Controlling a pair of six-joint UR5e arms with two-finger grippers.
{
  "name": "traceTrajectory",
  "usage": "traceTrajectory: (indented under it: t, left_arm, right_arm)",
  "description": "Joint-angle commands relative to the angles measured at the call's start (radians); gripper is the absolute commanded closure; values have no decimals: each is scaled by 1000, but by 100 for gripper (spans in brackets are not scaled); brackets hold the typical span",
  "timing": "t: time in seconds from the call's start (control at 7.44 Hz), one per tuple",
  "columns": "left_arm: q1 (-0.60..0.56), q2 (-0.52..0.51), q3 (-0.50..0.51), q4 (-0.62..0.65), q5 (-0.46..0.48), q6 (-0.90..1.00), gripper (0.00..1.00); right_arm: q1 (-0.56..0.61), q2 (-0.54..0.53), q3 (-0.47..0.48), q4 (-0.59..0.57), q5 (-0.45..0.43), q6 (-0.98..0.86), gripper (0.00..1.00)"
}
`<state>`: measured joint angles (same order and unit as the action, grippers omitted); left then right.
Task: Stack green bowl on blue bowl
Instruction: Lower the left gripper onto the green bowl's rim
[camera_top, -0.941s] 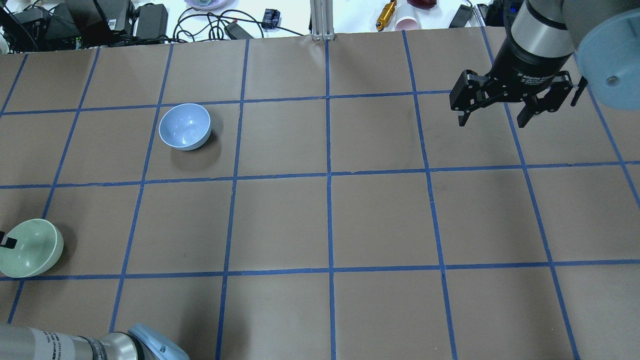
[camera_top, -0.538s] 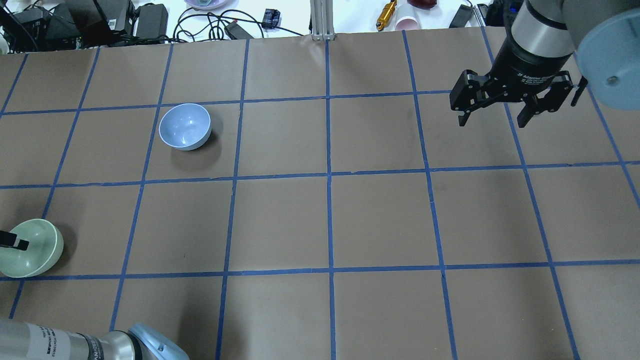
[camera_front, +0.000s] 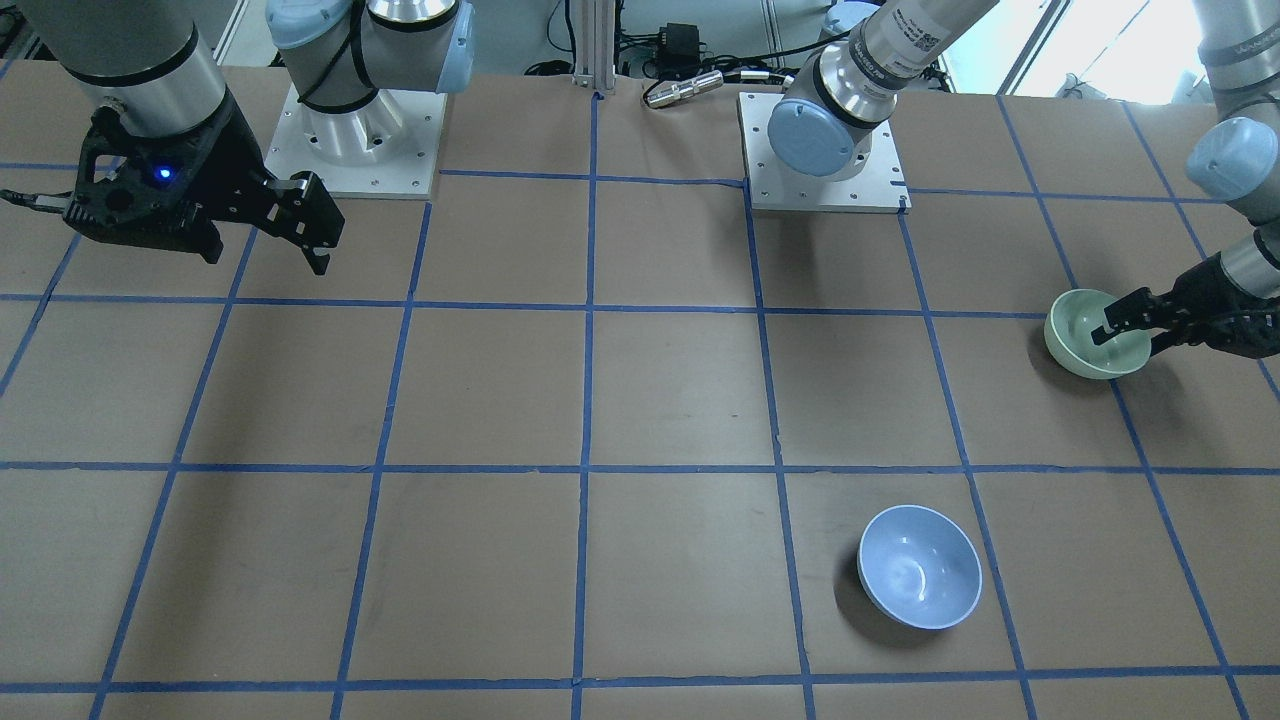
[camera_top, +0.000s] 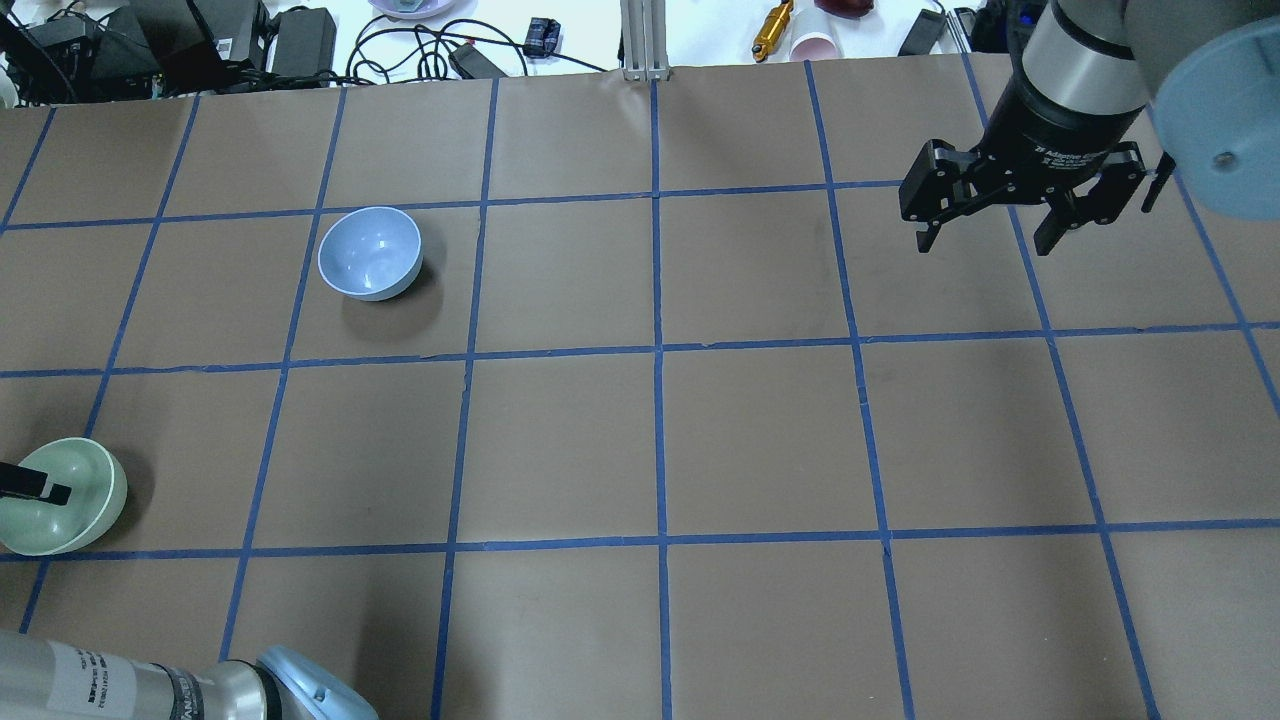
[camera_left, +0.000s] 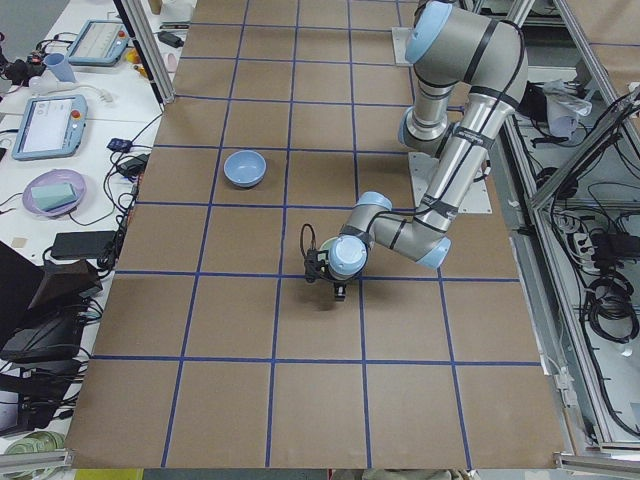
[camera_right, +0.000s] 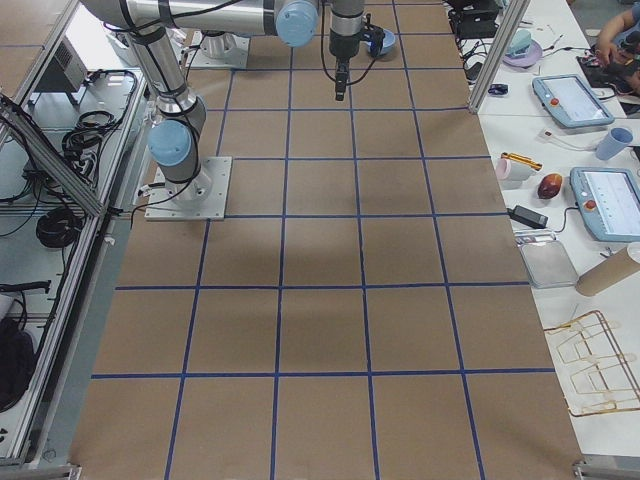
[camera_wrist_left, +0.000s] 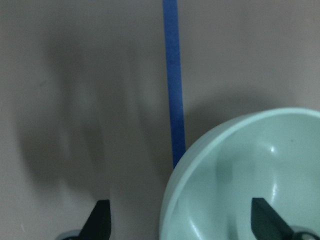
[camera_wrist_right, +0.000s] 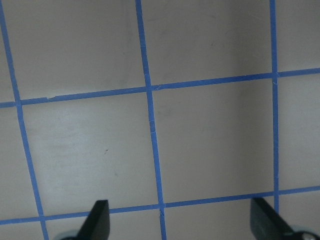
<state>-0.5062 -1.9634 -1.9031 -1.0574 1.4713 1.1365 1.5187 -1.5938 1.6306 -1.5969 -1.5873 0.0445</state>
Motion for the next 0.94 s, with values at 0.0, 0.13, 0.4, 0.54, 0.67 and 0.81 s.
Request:
traceTrajectory:
  t: [0.0, 0.13, 0.4, 0.54, 0.67, 0.81]
  left_arm:
    - [0, -9, 1, 1, 7, 0, 20]
    - [-2, -9, -1, 1, 9, 0, 39]
    - [0, -2, -1, -4, 4, 6, 75]
    - [0, -6, -1, -6, 6, 9, 90]
    - [0, -6, -1, -7, 9, 8, 100]
    - [0, -6, -1, -7, 7, 6, 100]
  right_arm:
    - [0, 0, 0, 0, 0, 0, 0]
    - [0, 0, 0, 0, 0, 0, 0]
    - [0, 0, 0, 0, 0, 0, 0]
    - [0, 0, 0, 0, 0, 0, 0]
    - [0, 0, 0, 0, 0, 0, 0]
    - [0, 0, 0, 0, 0, 0, 0]
